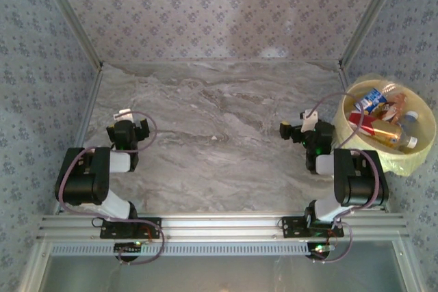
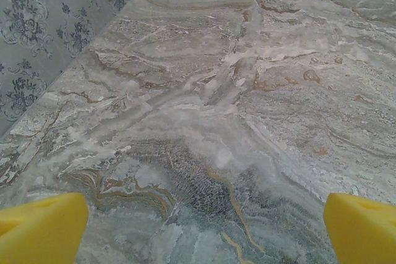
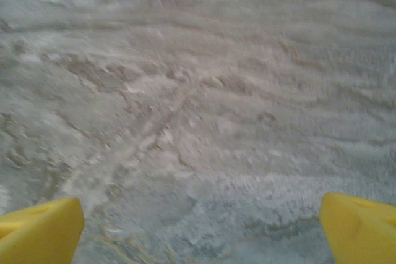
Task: Put the plastic bottles in the bin
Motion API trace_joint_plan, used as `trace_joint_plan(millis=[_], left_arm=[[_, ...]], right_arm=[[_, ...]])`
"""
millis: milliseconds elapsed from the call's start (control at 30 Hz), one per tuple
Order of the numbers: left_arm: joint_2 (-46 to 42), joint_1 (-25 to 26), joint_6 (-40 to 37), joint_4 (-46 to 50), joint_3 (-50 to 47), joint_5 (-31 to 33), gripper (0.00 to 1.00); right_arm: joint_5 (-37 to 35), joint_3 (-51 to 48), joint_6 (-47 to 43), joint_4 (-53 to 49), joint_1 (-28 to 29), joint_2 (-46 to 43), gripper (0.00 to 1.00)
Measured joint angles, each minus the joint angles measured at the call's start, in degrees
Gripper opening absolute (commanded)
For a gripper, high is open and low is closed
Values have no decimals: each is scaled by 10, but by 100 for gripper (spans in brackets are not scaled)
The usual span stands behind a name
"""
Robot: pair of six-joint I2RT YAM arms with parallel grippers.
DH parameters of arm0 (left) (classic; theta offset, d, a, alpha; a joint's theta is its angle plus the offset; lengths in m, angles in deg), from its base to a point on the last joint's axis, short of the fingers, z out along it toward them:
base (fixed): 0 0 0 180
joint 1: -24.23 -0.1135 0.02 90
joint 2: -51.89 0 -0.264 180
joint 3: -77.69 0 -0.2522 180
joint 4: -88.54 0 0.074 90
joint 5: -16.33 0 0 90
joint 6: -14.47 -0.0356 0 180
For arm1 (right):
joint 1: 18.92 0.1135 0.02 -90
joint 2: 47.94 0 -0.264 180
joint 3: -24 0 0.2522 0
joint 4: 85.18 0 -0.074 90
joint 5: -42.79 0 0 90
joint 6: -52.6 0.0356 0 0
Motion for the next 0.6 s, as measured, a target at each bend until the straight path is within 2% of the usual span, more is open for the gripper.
trace_joint_plan(millis=[100, 233, 600], left_arm=[[0, 0, 0, 0, 0, 0, 98], [0, 0, 0, 0, 0, 0, 98], [0, 0, 0, 0, 0, 0, 98]], right_arm=[[-50, 12, 12, -2, 7, 4, 100], [-81, 14, 21, -3, 11, 4, 100], [-99, 14, 26, -3, 12, 4, 100]])
